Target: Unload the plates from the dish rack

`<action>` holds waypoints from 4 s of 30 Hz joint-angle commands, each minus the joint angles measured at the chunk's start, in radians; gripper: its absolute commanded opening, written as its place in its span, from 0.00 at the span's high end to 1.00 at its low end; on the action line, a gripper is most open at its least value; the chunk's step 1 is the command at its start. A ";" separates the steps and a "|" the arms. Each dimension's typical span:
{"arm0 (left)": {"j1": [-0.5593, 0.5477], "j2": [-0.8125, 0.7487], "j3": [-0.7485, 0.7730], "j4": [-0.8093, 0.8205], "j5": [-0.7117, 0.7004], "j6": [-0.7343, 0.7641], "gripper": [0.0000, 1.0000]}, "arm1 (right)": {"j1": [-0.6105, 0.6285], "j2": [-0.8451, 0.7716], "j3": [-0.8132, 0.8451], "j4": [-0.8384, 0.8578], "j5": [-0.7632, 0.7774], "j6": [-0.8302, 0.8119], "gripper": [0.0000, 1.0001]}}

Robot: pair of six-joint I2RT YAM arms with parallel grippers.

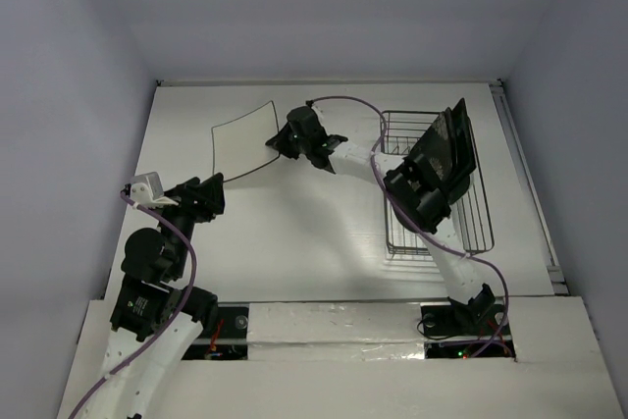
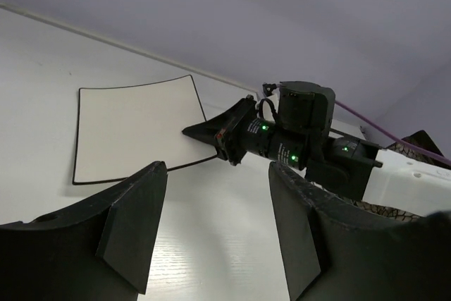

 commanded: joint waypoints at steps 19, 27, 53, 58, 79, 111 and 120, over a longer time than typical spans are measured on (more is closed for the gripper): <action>-0.004 0.001 -0.004 0.060 0.004 0.004 0.43 | 0.029 -0.125 -0.224 0.123 -0.073 -0.050 0.04; -0.004 -0.002 -0.004 0.062 0.004 0.007 0.43 | 0.029 -0.081 -0.022 -0.272 0.020 -0.272 0.00; -0.004 -0.014 0.010 0.023 0.004 -0.010 0.83 | -0.239 -1.265 -0.663 -0.642 0.496 -0.662 0.76; -0.004 -0.013 0.010 0.025 0.004 -0.007 0.67 | -0.286 -1.225 -0.598 -0.782 0.591 -0.687 0.64; -0.004 -0.016 0.005 0.029 0.004 -0.008 0.61 | -0.354 -1.087 -0.531 -0.820 0.628 -0.729 0.62; -0.004 -0.017 0.006 0.029 0.004 -0.005 0.61 | -0.412 -0.874 -0.515 -0.728 0.566 -0.819 0.63; -0.004 -0.020 0.005 0.029 0.004 -0.007 0.61 | -0.412 -0.891 -0.488 -0.736 0.625 -0.837 0.98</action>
